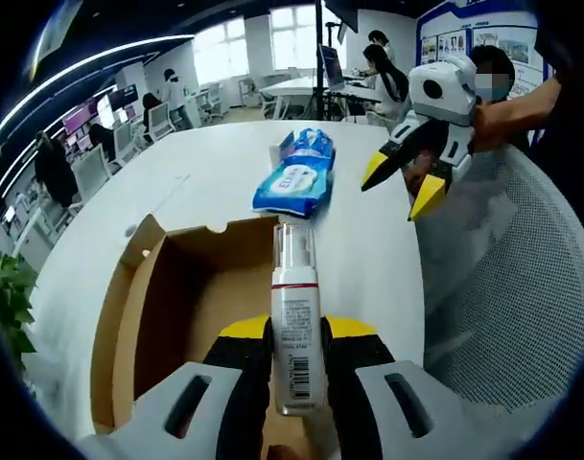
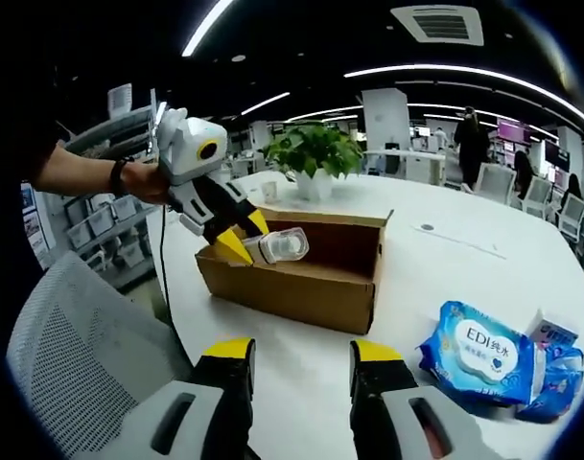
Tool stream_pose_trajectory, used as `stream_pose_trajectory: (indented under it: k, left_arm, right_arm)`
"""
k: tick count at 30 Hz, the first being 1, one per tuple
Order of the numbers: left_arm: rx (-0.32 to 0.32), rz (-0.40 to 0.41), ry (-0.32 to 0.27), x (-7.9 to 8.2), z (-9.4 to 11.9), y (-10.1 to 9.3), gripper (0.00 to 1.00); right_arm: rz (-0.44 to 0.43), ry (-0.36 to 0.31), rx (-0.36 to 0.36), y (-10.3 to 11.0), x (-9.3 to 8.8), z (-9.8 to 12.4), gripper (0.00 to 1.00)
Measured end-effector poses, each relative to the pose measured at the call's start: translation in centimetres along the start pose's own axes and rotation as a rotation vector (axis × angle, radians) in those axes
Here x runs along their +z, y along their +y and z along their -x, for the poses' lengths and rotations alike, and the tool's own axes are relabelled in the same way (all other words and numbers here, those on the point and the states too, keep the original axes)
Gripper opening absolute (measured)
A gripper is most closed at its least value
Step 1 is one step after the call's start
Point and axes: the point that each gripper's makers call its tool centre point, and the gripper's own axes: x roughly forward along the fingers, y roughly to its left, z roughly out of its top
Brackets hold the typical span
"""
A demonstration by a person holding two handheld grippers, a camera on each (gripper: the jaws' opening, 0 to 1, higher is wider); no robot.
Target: Operate the shoe box by opening the lid, removing the specified soft item, and placing it in the target area until the item is outside and the box remains undamaged.
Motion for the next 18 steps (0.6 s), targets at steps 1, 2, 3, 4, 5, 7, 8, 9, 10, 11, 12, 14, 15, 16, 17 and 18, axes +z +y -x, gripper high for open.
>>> stream_pose_trajectory:
  k: [1, 2, 3, 4, 5, 7, 8, 9, 10, 11, 12, 14, 15, 16, 17, 18]
  left_arm:
    - [-0.007, -0.008, -0.001, 0.2, -0.1, -0.3, 0.19]
    - [-0.018, -0.017, -0.005, 0.6, -0.4, -0.9, 0.19]
    - [-0.025, -0.023, -0.007, 0.8, -0.5, -1.2, 0.19]
    - [-0.038, -0.039, -0.009, 1.2, -0.7, -1.8, 0.19]
    - [-0.046, -0.048, -0.011, 1.4, -0.9, -2.1, 0.19]
    - [-0.068, -0.073, -0.017, 2.1, -1.1, -3.0, 0.19]
    - [-0.078, -0.085, -0.021, 2.3, -1.2, -3.4, 0.19]
    - [-0.090, -0.094, -0.023, 2.6, -1.3, -3.7, 0.19]
    - [-0.103, -0.109, -0.026, 2.9, -1.4, -4.2, 0.19]
    - [-0.110, -0.118, -0.026, 3.1, -1.4, -4.4, 0.19]
    - [-0.120, -0.126, -0.027, 3.3, -1.5, -4.7, 0.19]
    - [-0.141, -0.149, -0.028, 3.7, -1.6, -5.3, 0.19]
    - [-0.153, -0.163, -0.028, 3.8, -1.6, -5.7, 0.19]
    - [-0.161, -0.171, -0.029, 3.9, -1.6, -5.8, 0.19]
    - [-0.170, -0.180, -0.030, 4.0, -1.6, -6.1, 0.19]
    - [-0.181, -0.190, -0.031, 4.0, -1.8, -6.1, 0.19]
  right_arm:
    - [0.004, -0.004, 0.004, 0.0, 0.1, 0.0, 0.37]
    - [0.008, -0.011, 0.011, 0.1, 0.4, 0.0, 0.37]
    - [0.009, -0.015, 0.016, 0.1, 0.5, 0.0, 0.37]
    - [0.012, -0.025, 0.026, 0.3, 0.8, 0.1, 0.38]
    - [0.016, -0.029, 0.032, 0.4, 0.9, 0.0, 0.38]
    - [0.034, -0.030, 0.050, 0.6, 1.0, 0.0, 0.39]
    - [0.042, -0.030, 0.057, 0.8, 1.1, 0.0, 0.40]
    - [0.049, -0.031, 0.066, 0.9, 1.1, -0.1, 0.40]
    - [0.054, -0.034, 0.071, 1.0, 1.2, -0.1, 0.41]
    - [0.055, -0.037, 0.077, 1.0, 1.3, -0.1, 0.42]
    - [0.060, -0.041, 0.089, 1.2, 1.4, -0.1, 0.42]
    - [0.070, -0.045, 0.104, 1.4, 1.5, 0.0, 0.42]
    - [0.081, -0.051, 0.118, 1.7, 1.7, 0.0, 0.42]
    - [0.085, -0.054, 0.124, 1.8, 1.8, 0.1, 0.42]
    - [0.088, -0.056, 0.134, 1.9, 1.8, 0.1, 0.41]
    - [0.090, -0.060, 0.144, 2.0, 1.9, 0.1, 0.41]
